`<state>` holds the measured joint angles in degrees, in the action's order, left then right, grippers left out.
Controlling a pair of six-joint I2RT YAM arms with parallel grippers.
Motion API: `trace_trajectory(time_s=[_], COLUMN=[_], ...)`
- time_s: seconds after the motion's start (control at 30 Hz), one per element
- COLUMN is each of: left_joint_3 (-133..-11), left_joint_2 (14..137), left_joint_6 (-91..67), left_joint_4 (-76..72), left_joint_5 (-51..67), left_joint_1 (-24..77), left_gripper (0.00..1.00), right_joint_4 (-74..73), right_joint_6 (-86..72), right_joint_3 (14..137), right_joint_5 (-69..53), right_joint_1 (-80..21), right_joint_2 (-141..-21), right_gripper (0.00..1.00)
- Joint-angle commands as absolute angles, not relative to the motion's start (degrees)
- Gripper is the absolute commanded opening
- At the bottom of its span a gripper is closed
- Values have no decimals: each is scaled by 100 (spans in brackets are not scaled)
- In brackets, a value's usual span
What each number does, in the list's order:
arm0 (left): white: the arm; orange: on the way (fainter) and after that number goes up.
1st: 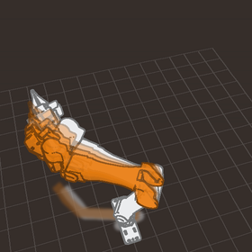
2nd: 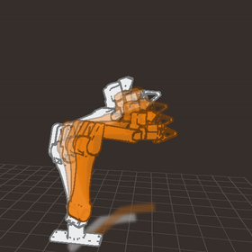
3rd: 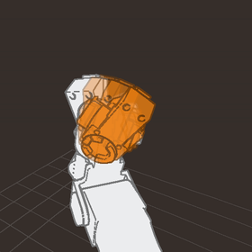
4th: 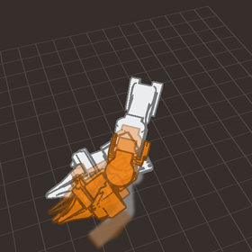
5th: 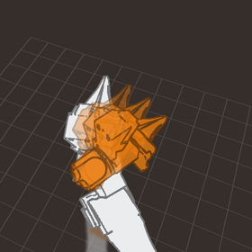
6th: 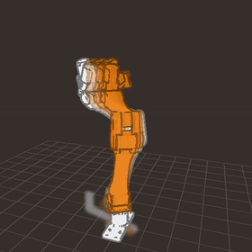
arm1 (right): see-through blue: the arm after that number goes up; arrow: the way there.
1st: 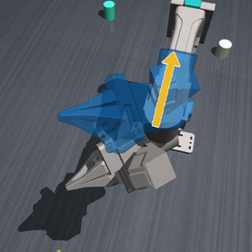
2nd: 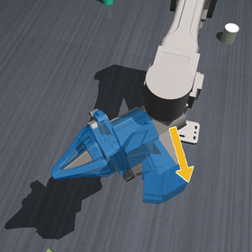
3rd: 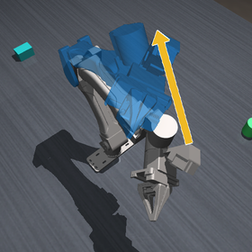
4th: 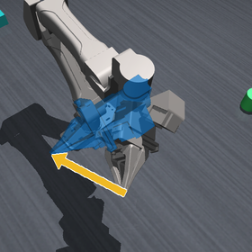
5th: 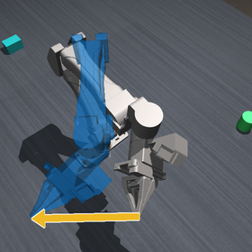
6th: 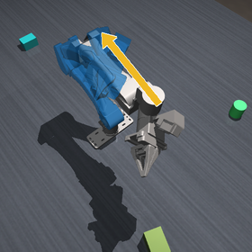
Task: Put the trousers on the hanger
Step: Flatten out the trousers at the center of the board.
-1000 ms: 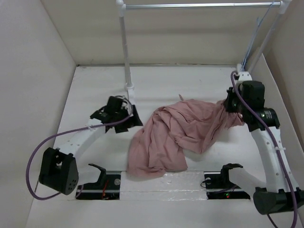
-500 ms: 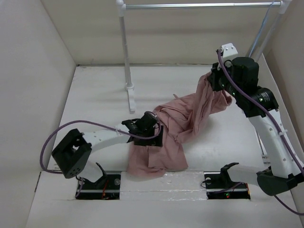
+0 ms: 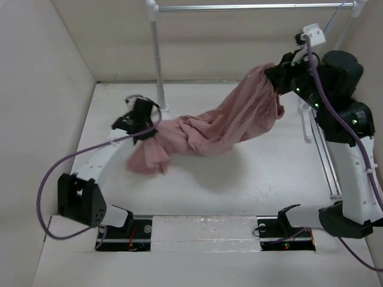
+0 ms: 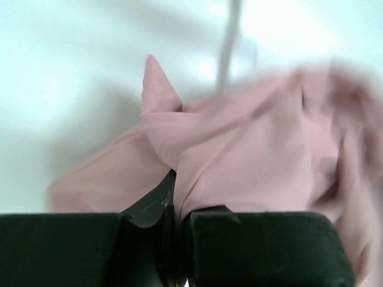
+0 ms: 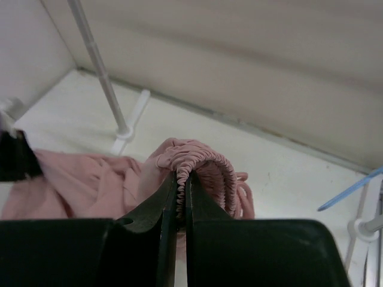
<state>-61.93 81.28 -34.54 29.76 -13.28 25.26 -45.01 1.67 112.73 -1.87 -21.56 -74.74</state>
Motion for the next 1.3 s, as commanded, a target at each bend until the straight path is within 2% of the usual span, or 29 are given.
trace_trajectory(time_s=[0.0,0.03,0.13,0.2,0.23,0.27,0.3,0.33,0.4,0.47,0.53,0.57,0.6,0.63,0.67,0.77,0.83,0.9,0.97,1.0,1.03,1.07,1.17,1.27], left_joint_3=[-7634,-8273,-8911,-8607,-7813,-7396,-6965,-6204,-5732,-5984,-6431,-6564,-6739,-6767,-6768,-6312,-5891,-5652,-5467,-5554,-5633,-5712,-6064,-6249], left_joint_2=[7041,6988,7005,6769,6376,6189,6005,5768,5652,5651,5817,5879,5993,6046,6099,6187,6327,6442,6731,7020,7170,7302,7944,8550], left_joint_6=[-2796,-2604,-2583,-2838,-2900,-2970,-3014,-3049,-3398,-3210,-3076,-3076,-3015,-3006,-2997,-2997,-2988,-2962,-3014,-3110,-3111,-3224,-3550,-3770], left_joint_4=[3541,3707,4120,4271,4054,3939,3877,3798,3753,3824,3797,3823,3797,3788,3788,3560,3411,3218,3042,3041,3041,3041,3059,2770], left_joint_5=[-2056,-2118,-2477,-3039,-3154,-3155,-3094,-2841,-2811,-2664,-2366,-2321,-2068,-1900,-1777,-1267,-829,-634,-607,-780,-930,-1080,-1345,-1213], left_joint_1=[1262,1039,773,773,773,721,660,581,396,230,158,106,105,105,105,105,105,342,956,1550,1556,2304,3624,4488], left_gripper=[0,0,0,0,0,3,16,56,97,99,99,99,99,99,99,99,94,92,90,90,89,87,81,75], right_joint_4=[-4131,-4113,-4148,-4070,-4052,-4095,-4218,-4288,-4577,-4719,-4834,-4851,-4904,-4878,-4834,-4668,-4614,-4466,-4247,-3914,-3755,-3614,-3577,-3236], right_joint_6=[141,132,141,114,71,9,-174,-167,-167,-158,-123,-123,-123,-123,-80,-70,-70,-79,-88,-105,-105,-140,-202,-228], right_joint_3=[12015,11954,11016,10095,9020,8504,8029,7276,6709,6250,6109,6039,6082,6082,6117,6082,5916,5566,5231,4977,4896,4861,4843,4415], right_joint_5=[-561,-763,-1028,-836,-626,-537,-501,-310,138,448,675,755,886,870,861,642,354,203,88,-138,-236,-324,-808,-677], right_joint_1=[-1786,-1454,-951,-870,-870,-713,-651,-650,-650,-484,-431,-370,-369,-369,-369,-369,-369,-317,-177,7,9,87,439,685], right_joint_2=[-7059,-6945,-6374,-5900,-5384,-5135,-4907,-4608,-4483,-4500,-4535,-4553,-4570,-4570,-4631,-4763,-4956,-5062,-5080,-5167,-5246,-5369,-5949,-5942], right_gripper=[0,0,0,0,0,0,0,0,0,8,21,31,53,63,68,69,61,61,63,68,70,70,71,75])
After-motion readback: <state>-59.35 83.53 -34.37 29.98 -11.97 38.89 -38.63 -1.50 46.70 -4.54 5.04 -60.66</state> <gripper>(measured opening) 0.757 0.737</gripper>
